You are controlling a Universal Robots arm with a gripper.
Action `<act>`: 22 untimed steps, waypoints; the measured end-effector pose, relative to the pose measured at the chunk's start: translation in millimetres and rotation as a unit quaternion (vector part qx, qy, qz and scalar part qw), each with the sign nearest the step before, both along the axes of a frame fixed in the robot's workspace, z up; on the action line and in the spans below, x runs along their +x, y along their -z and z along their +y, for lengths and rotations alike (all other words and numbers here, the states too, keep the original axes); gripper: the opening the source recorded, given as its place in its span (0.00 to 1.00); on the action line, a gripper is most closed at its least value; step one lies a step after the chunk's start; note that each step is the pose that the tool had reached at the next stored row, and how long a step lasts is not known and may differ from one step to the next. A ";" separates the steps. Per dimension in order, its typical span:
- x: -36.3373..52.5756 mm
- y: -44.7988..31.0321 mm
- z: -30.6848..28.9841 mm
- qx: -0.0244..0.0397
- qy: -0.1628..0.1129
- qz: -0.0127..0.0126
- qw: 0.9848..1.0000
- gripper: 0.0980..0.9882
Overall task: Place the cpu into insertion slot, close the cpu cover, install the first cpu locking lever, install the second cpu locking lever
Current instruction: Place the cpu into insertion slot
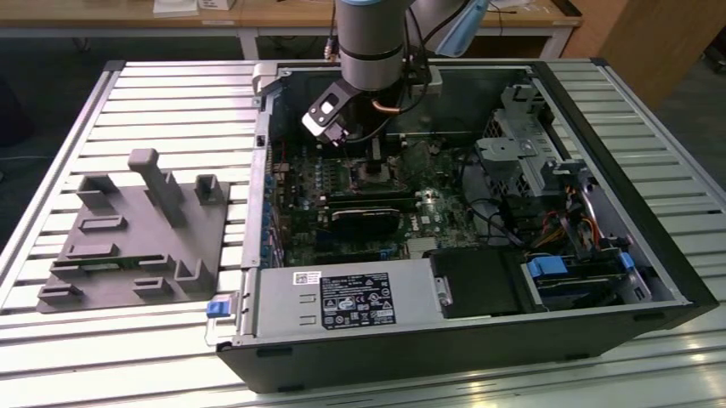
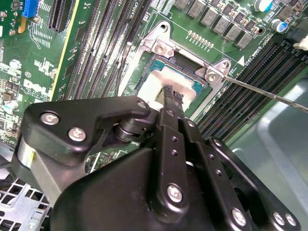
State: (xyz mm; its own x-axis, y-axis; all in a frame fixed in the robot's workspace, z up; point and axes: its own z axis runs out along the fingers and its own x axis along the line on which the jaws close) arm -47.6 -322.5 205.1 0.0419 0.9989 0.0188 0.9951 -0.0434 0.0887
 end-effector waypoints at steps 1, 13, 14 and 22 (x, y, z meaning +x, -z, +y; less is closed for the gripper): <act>0.0 0.0 0.0 0.000 0.000 0.000 1.000 0.01; 0.1 3.0 0.0 0.000 0.005 0.000 1.000 0.01; 0.1 3.5 0.0 0.000 0.005 0.000 1.000 0.01; 0.1 5.7 0.0 0.000 0.006 0.000 1.000 0.01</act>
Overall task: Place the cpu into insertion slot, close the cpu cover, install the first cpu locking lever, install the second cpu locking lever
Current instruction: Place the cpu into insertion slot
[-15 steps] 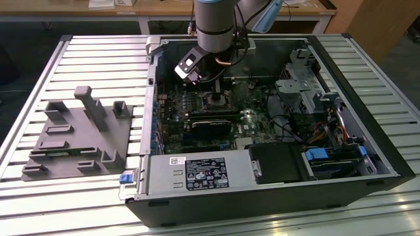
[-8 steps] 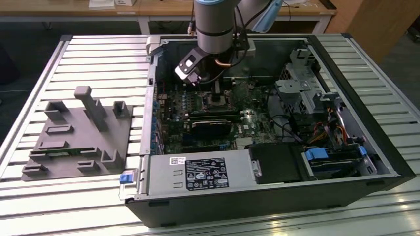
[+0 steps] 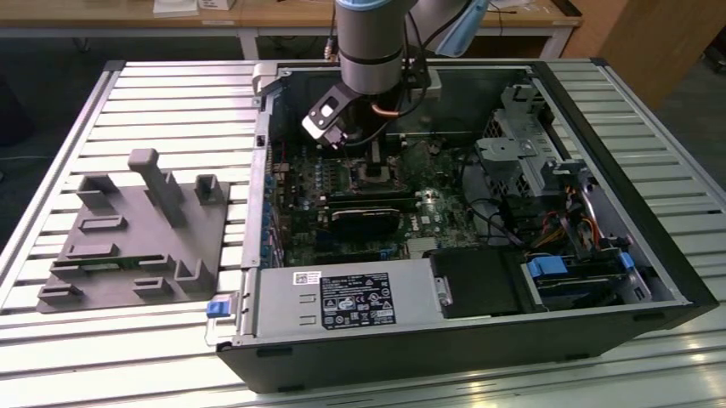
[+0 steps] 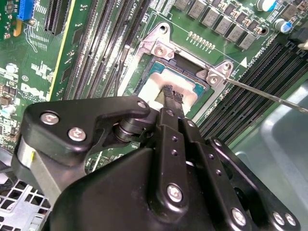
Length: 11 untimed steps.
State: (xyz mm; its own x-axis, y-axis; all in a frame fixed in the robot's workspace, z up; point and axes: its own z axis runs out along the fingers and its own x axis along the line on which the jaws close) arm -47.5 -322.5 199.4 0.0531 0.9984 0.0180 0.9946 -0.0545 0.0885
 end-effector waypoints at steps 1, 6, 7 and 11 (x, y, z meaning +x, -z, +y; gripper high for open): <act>0.0 0.3 -0.1 0.000 0.000 0.000 1.000 0.01; 0.0 1.0 0.0 0.000 0.000 0.000 1.000 0.01; 0.0 1.2 0.0 0.000 0.000 0.000 1.000 0.01; 0.0 1.6 0.0 0.000 0.000 0.000 1.000 0.01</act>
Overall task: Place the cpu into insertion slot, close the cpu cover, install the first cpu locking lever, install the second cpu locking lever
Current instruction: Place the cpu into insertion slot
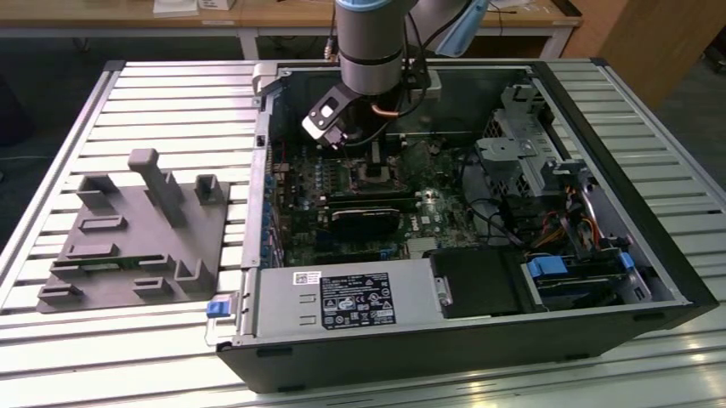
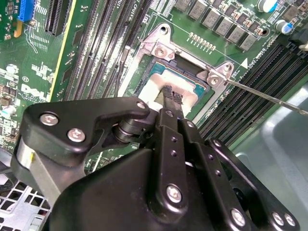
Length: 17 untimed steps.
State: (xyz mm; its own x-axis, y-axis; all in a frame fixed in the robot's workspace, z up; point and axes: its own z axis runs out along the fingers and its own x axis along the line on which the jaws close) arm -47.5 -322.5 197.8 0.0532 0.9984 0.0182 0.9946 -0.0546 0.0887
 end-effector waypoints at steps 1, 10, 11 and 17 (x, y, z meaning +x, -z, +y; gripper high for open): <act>0.0 -0.2 0.0 0.000 0.000 0.000 1.000 0.01; 0.0 -16.0 0.0 0.000 0.000 0.000 1.000 0.01; 0.0 -18.4 0.0 0.000 0.000 0.000 1.000 0.01; 0.0 -34.2 0.0 0.000 0.000 -0.001 1.000 0.01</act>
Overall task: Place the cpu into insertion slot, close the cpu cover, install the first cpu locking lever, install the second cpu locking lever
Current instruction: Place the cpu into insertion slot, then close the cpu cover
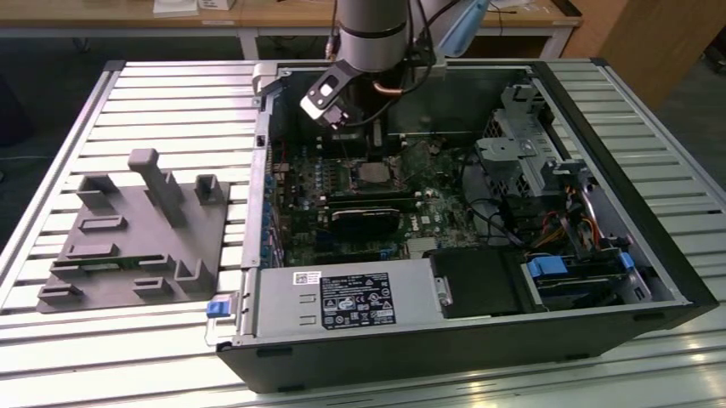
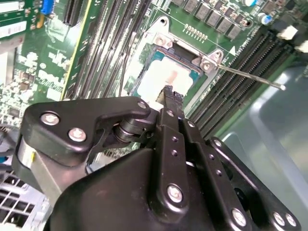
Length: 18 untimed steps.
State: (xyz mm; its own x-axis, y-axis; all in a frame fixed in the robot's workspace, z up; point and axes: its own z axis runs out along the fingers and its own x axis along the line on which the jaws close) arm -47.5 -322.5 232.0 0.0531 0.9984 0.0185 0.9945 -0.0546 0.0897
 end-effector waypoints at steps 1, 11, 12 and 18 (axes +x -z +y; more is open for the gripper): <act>0.0 -2.8 0.0 0.000 0.000 0.000 1.000 0.01; 0.0 -12.2 0.0 0.000 0.000 0.000 1.000 0.01; 0.0 -12.4 0.0 0.000 0.000 0.000 1.000 0.01; 0.0 -12.4 0.0 0.000 0.000 0.000 1.000 0.01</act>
